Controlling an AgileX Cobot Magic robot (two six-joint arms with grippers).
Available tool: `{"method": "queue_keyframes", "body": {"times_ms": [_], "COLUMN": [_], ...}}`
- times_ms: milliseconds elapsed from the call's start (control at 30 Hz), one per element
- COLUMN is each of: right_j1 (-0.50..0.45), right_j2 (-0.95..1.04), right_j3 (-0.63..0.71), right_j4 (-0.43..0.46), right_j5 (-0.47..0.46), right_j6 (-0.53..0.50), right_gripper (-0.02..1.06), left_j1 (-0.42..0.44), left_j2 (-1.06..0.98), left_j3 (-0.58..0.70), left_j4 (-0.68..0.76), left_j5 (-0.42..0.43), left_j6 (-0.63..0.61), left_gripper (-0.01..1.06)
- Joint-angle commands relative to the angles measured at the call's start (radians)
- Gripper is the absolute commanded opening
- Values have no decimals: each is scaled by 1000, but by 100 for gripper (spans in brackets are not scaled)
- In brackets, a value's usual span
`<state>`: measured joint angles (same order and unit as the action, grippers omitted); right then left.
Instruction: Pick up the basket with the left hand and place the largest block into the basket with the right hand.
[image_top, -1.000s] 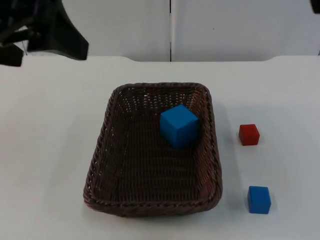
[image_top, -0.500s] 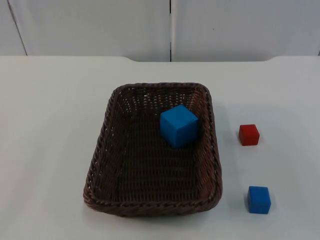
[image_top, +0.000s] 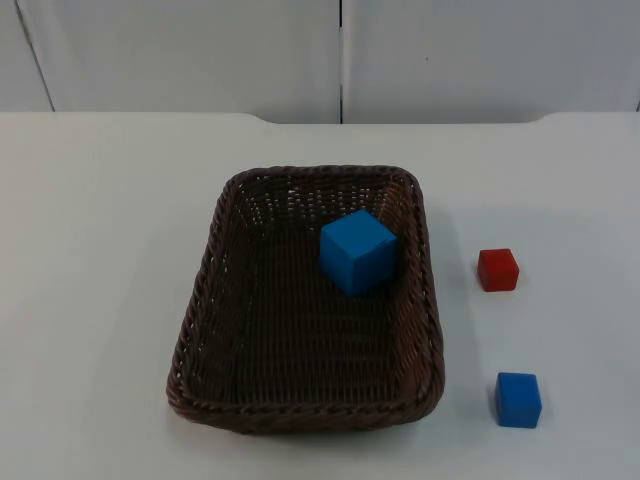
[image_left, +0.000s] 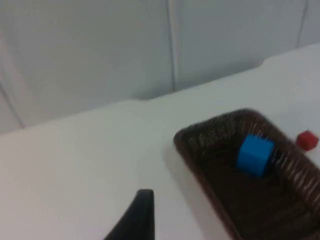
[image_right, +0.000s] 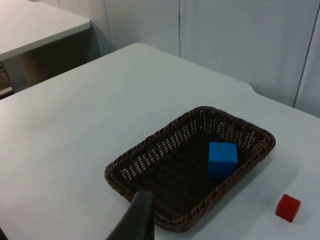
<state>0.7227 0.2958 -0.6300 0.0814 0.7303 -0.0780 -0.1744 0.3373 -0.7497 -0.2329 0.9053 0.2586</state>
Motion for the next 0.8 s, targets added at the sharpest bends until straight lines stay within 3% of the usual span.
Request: {"method": "queue_keyframes", "body": {"times_ms": [0,300,433,767], "right_j1": [5,5,5,5], "right_j2": [-33,-129,-179,-282], "right_j3": [6,6,6,57], "right_j4": [-8,-25,-44,-88], "right_j5": [45,137,199,233], "right_j6": [2,4,7,48], "right_gripper": [93,93,93,93], "left_j1": [1,1,1,1], "left_j2": [-23,-187,-280,-337], "left_j3": [12,165,186,188], "left_j4": [47,66,76,141], "left_j5": [44,66,79,141], "left_j6": [-46,-111,-127,-191], "left_gripper": [105,105,105,105]}}
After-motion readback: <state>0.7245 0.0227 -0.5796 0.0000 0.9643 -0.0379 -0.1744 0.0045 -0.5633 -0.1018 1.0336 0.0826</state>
